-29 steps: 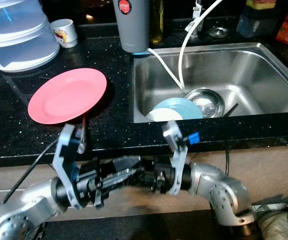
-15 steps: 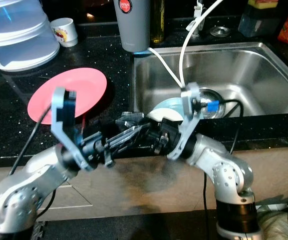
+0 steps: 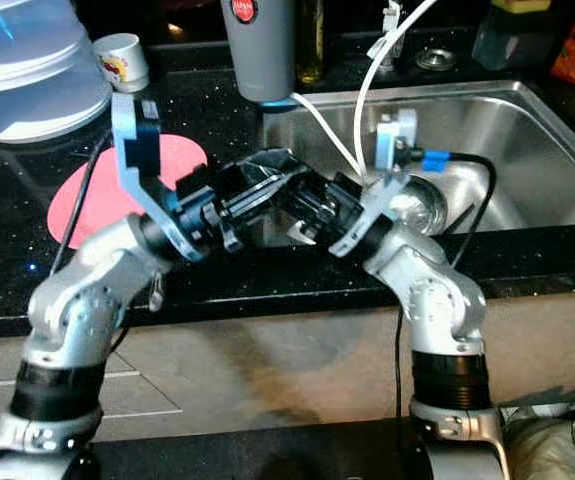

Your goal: Kitchen organization

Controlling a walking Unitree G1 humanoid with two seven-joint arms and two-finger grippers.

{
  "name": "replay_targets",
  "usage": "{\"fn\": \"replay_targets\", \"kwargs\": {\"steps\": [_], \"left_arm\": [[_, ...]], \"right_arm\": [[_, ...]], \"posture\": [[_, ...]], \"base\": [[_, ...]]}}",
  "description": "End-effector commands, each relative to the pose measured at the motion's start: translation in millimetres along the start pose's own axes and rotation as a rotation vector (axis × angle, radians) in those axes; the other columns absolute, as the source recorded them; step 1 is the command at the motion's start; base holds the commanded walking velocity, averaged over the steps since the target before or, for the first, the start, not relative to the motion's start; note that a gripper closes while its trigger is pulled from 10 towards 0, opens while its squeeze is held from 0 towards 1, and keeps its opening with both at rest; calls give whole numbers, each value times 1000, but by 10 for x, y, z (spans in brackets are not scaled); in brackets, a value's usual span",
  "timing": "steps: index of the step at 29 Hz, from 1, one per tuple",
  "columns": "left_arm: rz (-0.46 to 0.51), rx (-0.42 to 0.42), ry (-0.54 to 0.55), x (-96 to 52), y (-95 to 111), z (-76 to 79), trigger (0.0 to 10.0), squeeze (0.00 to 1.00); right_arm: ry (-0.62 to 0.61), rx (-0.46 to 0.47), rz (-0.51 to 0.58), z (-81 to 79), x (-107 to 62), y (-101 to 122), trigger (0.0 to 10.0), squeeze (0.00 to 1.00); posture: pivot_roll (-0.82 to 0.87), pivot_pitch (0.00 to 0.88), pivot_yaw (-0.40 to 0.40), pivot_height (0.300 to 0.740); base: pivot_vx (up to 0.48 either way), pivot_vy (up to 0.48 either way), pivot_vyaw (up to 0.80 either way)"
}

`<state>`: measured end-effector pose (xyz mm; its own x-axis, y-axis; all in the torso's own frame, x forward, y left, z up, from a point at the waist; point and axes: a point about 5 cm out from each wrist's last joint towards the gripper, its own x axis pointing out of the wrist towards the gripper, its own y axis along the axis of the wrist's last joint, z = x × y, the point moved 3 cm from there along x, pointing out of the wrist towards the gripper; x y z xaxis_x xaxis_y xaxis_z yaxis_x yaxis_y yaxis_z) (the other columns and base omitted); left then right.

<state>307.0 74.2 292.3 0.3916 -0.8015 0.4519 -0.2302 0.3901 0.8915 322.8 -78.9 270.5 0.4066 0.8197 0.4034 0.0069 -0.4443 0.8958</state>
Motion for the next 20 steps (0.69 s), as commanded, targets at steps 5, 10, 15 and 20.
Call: {"fn": "replay_targets", "kwargs": {"steps": [5, 10, 15, 20], "left_arm": [[-82, 276, 926, -739, 252, -1076, 10000, 1000], [-72, 193, 784, -653, 208, -985, 10000, 1000], [-8, 90, 651, -540, 230, -834, 10000, 0], [-23, 127, 804, -695, 277, -996, 10000, 0]], "right_arm": [[-489, -180, -112, 511, -57, -192, 10000, 0], [-534, -176, -42, 572, -36, -98, 10000, 0], [-560, -197, -33, 626, -45, -49, 10000, 0], [-603, -202, -18, 667, -72, -30, 10000, 0]], "posture": [[7, 113, 22, 740], [8, 113, 23, 740], [5, 110, 20, 740], [2, 107, 20, 740]], "base": [[0, 0, 0], [0, 0, 0], [0, 0, 0], [0, 0, 0]]}}
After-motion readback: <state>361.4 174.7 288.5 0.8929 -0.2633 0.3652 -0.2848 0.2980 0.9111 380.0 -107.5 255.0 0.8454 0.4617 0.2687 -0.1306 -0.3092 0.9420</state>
